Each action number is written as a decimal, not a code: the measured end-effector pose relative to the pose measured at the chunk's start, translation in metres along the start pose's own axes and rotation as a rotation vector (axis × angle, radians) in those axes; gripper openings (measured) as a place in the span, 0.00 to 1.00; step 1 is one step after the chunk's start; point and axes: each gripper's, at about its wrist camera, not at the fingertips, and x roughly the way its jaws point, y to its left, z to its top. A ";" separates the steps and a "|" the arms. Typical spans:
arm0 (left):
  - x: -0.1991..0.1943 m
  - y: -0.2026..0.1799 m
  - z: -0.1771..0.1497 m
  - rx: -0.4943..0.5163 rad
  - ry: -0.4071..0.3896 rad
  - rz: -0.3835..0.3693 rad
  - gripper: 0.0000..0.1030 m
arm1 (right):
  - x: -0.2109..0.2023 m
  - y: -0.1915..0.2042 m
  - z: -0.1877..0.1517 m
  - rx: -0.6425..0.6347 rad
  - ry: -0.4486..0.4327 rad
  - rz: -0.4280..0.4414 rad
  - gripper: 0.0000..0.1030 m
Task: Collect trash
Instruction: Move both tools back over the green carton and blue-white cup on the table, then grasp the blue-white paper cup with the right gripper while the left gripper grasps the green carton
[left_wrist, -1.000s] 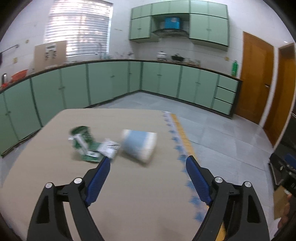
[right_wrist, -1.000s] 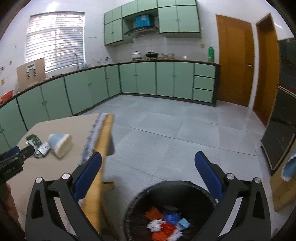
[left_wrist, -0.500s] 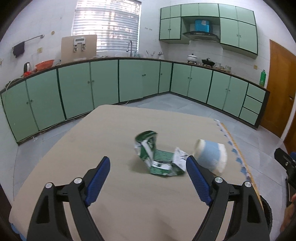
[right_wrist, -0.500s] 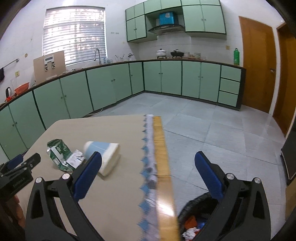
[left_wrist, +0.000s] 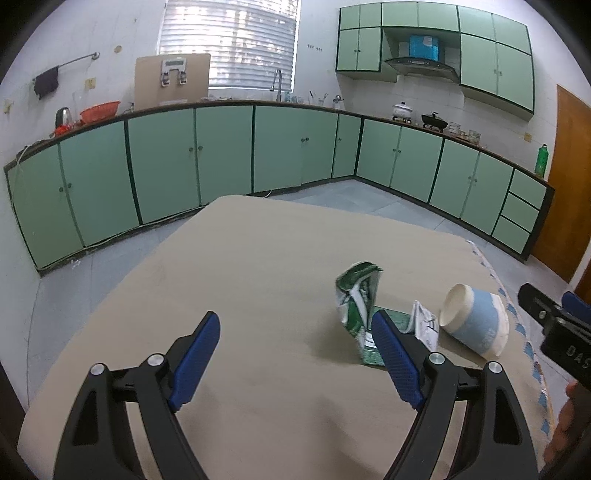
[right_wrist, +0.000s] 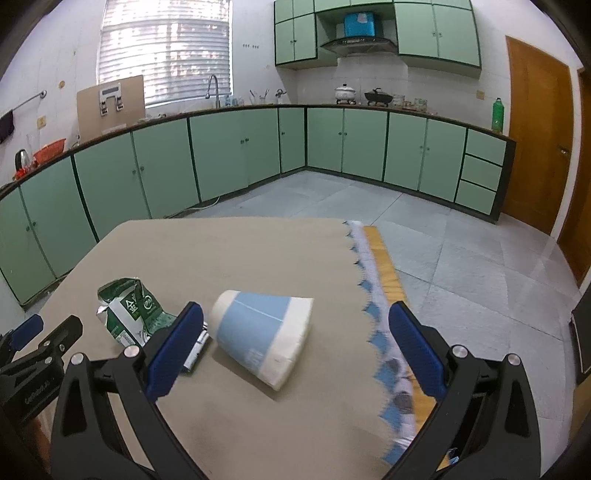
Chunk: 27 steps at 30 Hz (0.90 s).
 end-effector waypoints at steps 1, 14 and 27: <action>0.002 0.001 0.000 0.000 0.000 0.000 0.80 | 0.005 0.005 0.001 -0.004 0.007 -0.003 0.95; 0.018 0.012 0.000 -0.027 0.021 -0.015 0.80 | 0.044 0.026 0.006 -0.021 0.069 -0.048 0.95; 0.021 0.010 -0.001 -0.021 0.021 -0.031 0.80 | 0.069 0.024 0.007 0.006 0.131 -0.080 0.95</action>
